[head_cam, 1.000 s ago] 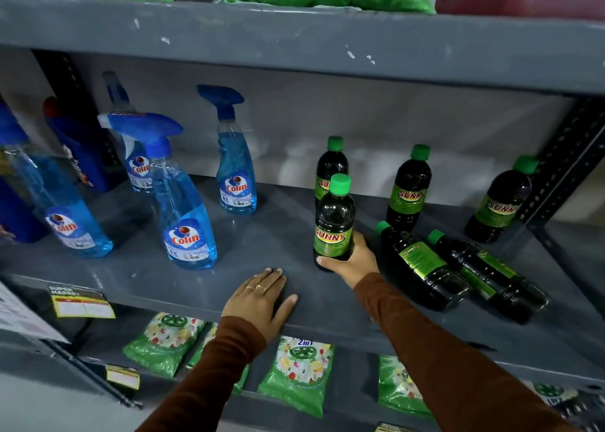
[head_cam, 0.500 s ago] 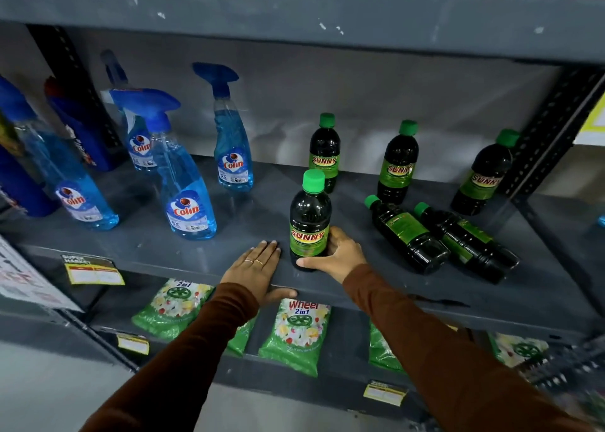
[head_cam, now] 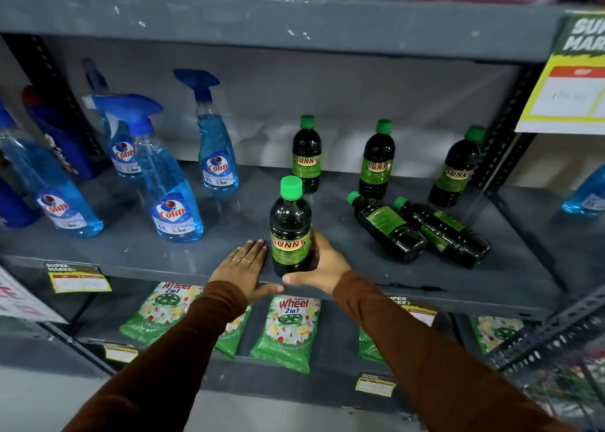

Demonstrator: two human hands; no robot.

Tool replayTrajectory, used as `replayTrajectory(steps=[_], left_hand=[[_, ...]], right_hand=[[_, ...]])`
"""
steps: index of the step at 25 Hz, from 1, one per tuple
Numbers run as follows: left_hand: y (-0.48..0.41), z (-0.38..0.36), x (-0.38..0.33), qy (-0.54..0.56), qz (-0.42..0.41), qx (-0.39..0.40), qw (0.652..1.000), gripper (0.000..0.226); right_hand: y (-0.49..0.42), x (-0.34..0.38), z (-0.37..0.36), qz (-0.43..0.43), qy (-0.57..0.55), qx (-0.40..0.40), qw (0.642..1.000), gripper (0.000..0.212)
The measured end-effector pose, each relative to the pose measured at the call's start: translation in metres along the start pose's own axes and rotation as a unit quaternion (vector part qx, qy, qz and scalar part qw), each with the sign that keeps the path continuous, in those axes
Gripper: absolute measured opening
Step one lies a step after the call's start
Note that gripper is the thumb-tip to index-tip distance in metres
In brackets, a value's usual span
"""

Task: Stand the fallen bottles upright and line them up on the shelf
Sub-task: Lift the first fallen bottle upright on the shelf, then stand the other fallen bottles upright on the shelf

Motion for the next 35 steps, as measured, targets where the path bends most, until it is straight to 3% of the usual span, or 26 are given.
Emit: replayTrajectory(steps=[2,4,5,7,10,14,17,20,22,26,32,35], left_hand=[[0.003,0.000,-0.001,0.001,0.004,-0.003,1.000,0.143],[0.005,0.001,-0.004,0.009,0.014,-0.013,1.000,0.143],[0.006,0.001,-0.005,0.018,0.018,-0.016,1.000,0.143],[0.006,0.002,-0.008,0.032,0.022,-0.017,0.999,0.144],[0.006,0.001,-0.009,0.030,0.026,-0.012,0.999,0.144],[0.005,-0.001,-0.008,0.022,0.032,-0.015,0.999,0.143],[0.004,-0.002,-0.006,0.020,0.035,-0.017,0.999,0.141],[0.003,-0.001,-0.007,0.020,0.037,-0.020,0.999,0.140],[0.004,-0.001,-0.008,0.019,0.038,-0.017,0.999,0.141],[0.005,-0.001,-0.008,0.020,0.038,-0.016,0.999,0.141],[0.005,-0.002,-0.008,0.018,0.040,-0.024,0.999,0.140],[0.004,-0.001,-0.008,0.018,0.042,-0.024,0.999,0.141]], right_hand=[[0.006,0.003,0.024,0.015,0.171,-0.012,0.985,0.110],[0.016,0.011,0.067,0.018,0.390,-0.131,0.911,0.102],[0.023,0.009,0.089,-0.006,0.437,-0.199,0.877,0.097],[0.033,-0.007,0.119,-0.106,0.449,-0.316,0.829,0.082],[0.035,-0.022,0.121,-0.178,0.460,-0.329,0.806,0.065],[0.040,-0.024,0.127,-0.072,0.299,-0.380,0.873,0.073],[0.043,-0.031,0.121,0.003,0.055,-0.363,0.930,0.072],[0.044,-0.041,0.118,0.014,-0.097,-0.339,0.936,0.068],[0.044,-0.039,0.118,0.004,-0.089,-0.324,0.942,0.068],[0.046,-0.036,0.118,-0.091,0.030,-0.365,0.926,0.111],[0.048,-0.038,0.122,-0.002,-0.114,-0.351,0.929,0.100],[0.042,-0.031,0.117,-0.024,-0.053,-0.392,0.918,0.121]])
Point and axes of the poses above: each hand's wrist, its own y-axis away from the middle knuckle, its own z-axis out of the back of the hand, x = y × z, the point moved 7 cm from there along -y, towards the middle knuckle, and after that the axes turned 8 degrees about x, right-handed, at the moved point
